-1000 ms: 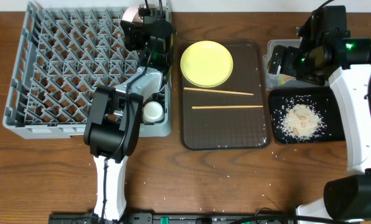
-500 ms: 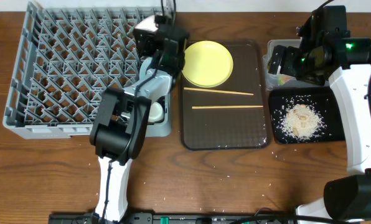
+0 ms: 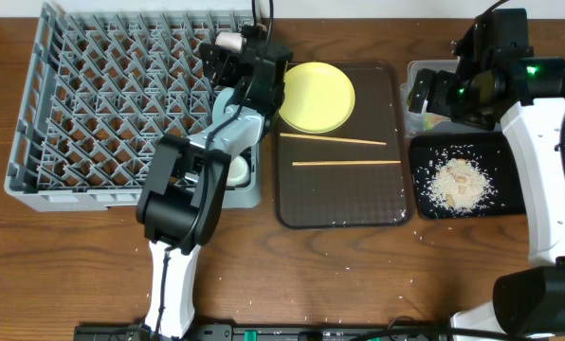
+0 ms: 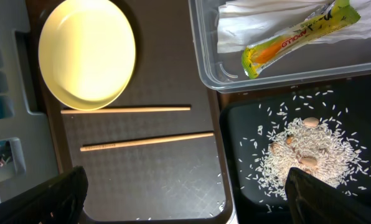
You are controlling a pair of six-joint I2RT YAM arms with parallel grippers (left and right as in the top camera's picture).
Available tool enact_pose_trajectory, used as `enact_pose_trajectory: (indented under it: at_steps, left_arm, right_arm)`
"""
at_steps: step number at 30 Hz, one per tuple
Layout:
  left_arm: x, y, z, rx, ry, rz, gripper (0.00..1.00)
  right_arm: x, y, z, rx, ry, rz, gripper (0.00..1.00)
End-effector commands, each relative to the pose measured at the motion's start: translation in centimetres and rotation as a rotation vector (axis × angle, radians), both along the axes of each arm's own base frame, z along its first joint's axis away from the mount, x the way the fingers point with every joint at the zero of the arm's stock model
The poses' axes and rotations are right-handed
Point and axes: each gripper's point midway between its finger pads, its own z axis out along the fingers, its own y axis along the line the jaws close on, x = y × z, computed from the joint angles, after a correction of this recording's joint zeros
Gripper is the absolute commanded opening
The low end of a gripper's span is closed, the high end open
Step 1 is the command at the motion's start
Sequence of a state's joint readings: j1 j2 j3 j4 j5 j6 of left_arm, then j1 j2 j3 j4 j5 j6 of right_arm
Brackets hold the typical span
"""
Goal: Sort waste into correct bins and load items into the dishwasher
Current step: 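Release white bowl and withdraw left gripper from rack, then move left gripper over yellow plate on brown tray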
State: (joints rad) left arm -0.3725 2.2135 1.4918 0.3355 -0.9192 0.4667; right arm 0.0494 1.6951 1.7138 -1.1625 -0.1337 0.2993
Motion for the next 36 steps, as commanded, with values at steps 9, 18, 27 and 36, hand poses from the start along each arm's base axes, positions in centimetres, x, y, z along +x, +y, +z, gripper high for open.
enact_pose_trajectory:
  at_steps: [9,18,27,36]
  left_arm:
    - [0.0,-6.0,5.4,-0.318,-0.018,-0.307,0.83]
    - [-6.5,-11.4,4.5,-0.885,0.236,-0.397,0.82]
    - [-13.0,-17.6,-1.8,-1.143,0.507,-0.226,0.69]
    - [-11.3,-20.5,-3.7,-0.866,0.401,-0.357,0.69]
  right_arm:
    - [0.0,0.3,0.1,-0.009,-0.004,0.015,0.99]
    - [0.0,0.3,0.1,-0.009,-0.004,0.015,0.99]
    - [0.0,0.3,0.1,-0.009,-0.004,0.015,0.99]
    - [0.0,0.3,0.1,-0.009,-0.004,0.015,0.99]
